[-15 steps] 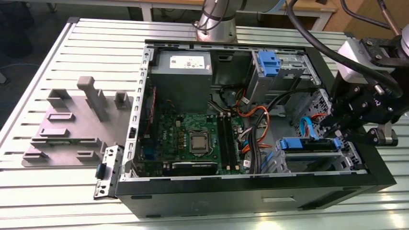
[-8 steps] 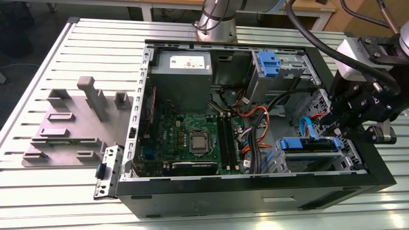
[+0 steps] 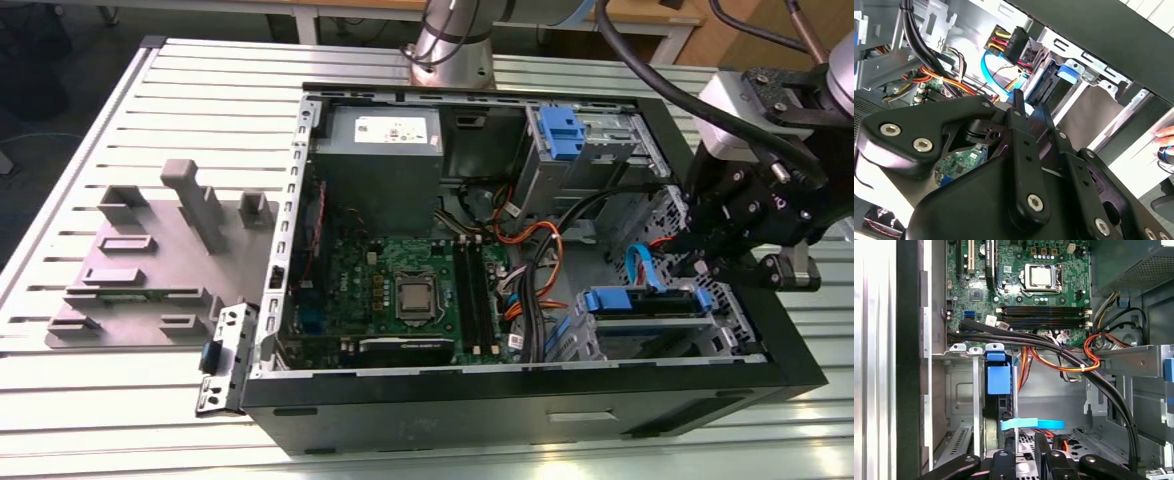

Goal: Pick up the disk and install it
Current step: 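Insert the second disk wire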

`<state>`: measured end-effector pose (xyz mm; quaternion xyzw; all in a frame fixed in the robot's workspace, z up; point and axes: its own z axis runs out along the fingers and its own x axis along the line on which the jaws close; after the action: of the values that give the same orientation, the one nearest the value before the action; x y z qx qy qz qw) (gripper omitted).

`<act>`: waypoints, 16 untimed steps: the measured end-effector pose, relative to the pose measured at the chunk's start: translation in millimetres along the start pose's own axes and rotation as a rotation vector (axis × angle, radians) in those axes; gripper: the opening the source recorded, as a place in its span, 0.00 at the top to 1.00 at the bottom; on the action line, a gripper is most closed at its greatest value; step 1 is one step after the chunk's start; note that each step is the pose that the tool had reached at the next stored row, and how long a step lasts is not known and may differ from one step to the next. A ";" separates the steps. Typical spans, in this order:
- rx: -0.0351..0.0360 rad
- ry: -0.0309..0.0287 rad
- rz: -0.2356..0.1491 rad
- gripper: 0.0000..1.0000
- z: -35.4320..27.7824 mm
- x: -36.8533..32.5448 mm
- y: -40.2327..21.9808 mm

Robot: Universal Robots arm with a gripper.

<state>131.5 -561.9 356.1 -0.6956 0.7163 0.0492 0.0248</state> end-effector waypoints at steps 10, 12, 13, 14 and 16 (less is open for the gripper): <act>-0.0002 -0.0045 0.000 0.71 1.7 -13.9 0.4; -0.0002 -0.0056 0.000 0.71 2.0 -16.9 0.5; -0.0002 -0.0061 0.000 0.71 2.2 -18.6 0.5; -0.0002 -0.0068 0.000 0.71 2.5 -20.2 0.6; -0.0002 -0.0081 0.000 0.71 2.9 -23.3 0.6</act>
<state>131.5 -538.4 355.6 -0.6955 0.7161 0.0521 0.0276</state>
